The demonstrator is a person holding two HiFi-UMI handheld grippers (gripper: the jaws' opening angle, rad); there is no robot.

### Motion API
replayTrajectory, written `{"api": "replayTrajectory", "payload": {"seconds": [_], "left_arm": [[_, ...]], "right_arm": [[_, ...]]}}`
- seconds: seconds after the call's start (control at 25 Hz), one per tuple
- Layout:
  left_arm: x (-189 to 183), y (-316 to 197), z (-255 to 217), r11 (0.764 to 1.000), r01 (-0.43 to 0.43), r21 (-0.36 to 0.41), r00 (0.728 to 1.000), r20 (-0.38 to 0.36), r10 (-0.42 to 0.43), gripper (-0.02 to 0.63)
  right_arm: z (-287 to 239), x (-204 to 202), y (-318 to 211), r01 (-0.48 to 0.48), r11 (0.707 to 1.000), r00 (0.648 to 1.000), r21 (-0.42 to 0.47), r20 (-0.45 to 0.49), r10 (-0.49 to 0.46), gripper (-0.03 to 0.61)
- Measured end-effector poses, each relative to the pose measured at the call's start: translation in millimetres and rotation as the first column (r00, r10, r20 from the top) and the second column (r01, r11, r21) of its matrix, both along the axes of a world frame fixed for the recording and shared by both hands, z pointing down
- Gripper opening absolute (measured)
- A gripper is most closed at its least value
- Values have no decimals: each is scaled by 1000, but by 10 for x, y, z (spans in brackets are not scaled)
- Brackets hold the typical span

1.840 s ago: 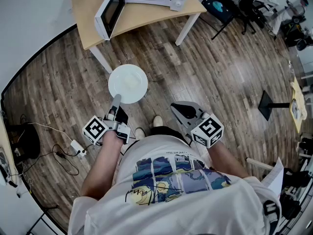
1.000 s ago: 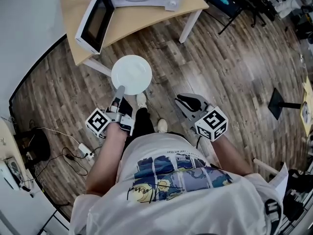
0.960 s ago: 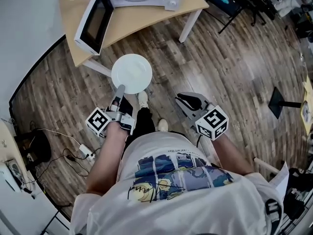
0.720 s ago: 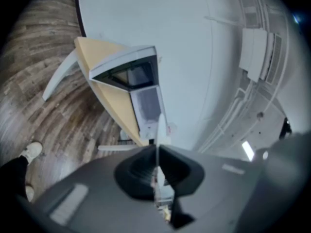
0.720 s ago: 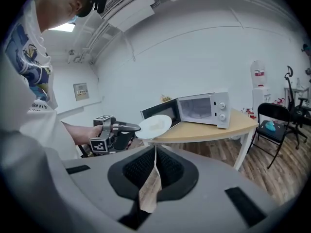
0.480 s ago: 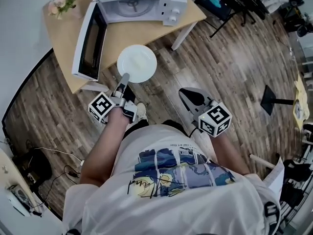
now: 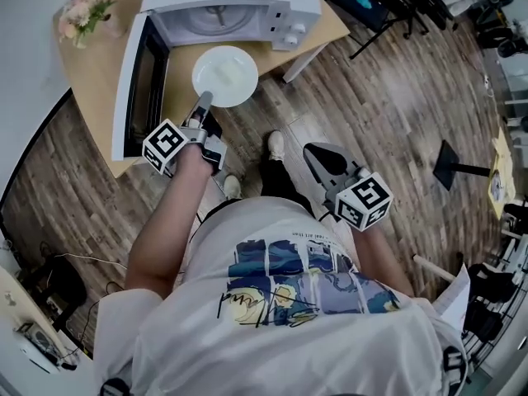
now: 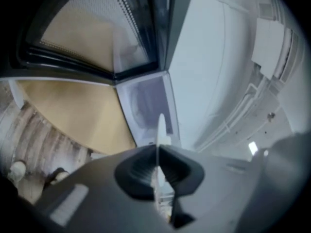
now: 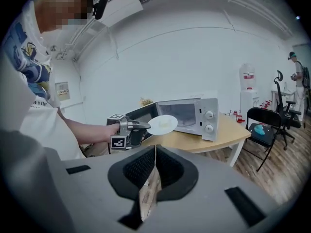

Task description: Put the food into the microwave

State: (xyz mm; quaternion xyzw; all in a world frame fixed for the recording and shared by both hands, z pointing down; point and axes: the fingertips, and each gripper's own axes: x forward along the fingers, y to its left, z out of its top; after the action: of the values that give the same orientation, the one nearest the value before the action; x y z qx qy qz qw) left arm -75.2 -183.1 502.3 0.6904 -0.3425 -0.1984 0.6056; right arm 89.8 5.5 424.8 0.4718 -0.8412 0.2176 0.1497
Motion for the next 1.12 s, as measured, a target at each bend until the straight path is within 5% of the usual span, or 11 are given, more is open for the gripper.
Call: {"api": "replayTrajectory", "payload": {"seconds": [0.56,1.12], "left_arm": [[595,-1379,326,988,152,-28,988,26,-151,18],[892,-2166,693,957,284,-63,958,56,-281,18]], "right_arm": [[-4,1000,-1144,104,995,995,-13,4,-104,12],[86,1784,-1515,114,992,993,-47,-9,-115,12]]}}
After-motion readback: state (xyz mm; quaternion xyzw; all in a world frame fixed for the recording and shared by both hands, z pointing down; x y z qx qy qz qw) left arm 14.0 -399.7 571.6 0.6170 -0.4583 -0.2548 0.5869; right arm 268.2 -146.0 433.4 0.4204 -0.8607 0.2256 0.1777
